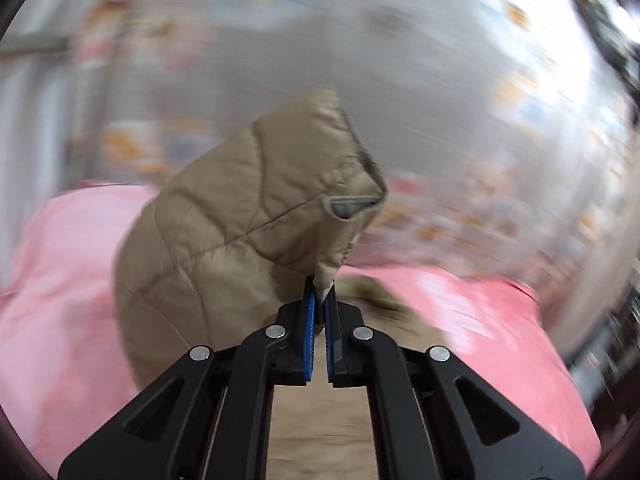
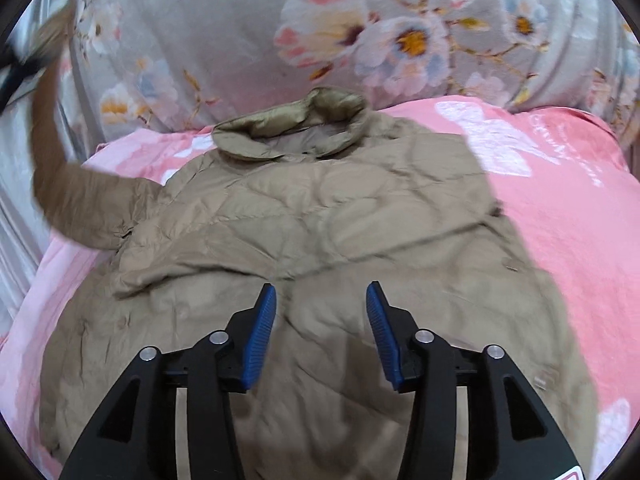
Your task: Fold large clothes
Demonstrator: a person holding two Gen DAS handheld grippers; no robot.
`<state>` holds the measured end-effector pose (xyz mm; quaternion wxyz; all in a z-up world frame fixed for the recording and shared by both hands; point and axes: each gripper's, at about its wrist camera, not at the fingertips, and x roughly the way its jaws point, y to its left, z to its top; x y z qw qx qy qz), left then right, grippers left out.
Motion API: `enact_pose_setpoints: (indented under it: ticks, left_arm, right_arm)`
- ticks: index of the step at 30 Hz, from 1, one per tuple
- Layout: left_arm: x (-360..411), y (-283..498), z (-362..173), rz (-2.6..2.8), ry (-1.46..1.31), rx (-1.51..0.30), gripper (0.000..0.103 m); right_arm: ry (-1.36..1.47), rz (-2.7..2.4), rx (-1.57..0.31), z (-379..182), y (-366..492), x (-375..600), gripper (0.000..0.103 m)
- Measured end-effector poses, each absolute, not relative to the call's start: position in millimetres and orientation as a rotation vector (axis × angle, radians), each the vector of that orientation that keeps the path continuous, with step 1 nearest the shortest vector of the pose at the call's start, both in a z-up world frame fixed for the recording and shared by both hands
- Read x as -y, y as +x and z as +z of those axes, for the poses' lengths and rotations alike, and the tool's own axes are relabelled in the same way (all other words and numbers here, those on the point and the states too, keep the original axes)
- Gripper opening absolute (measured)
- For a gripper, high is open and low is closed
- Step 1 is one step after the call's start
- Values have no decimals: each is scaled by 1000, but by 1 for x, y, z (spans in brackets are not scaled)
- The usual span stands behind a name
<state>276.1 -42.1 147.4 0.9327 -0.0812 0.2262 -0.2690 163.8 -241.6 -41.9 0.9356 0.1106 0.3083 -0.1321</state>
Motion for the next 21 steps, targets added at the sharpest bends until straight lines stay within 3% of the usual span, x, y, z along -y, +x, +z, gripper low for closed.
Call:
enact_pose_setpoints:
  ticks: [1, 3, 4, 5, 11, 21]
  left_arm:
    - [69, 270, 143, -592, -142, -479, 4]
    - [122, 260, 125, -655, -87, -532, 21]
    - [141, 257, 114, -670, -72, -557, 57]
    - [159, 251, 98, -678, -72, -581, 85]
    - [162, 245, 38, -724, -122, -668, 89]
    - [-23, 344, -31, -405, -560, -871, 87]
  right_arm:
    - [228, -289, -625, -41, 154, 247, 49]
    - [238, -321, -620, -40, 137, 258, 52]
    - [247, -331, -620, -40, 131, 264, 53]
    - [260, -339, -623, -41, 123, 271, 53]
    - [343, -327, -613, -36, 105, 302, 63]
    - [565, -231, -635, -30, 162, 346, 71]
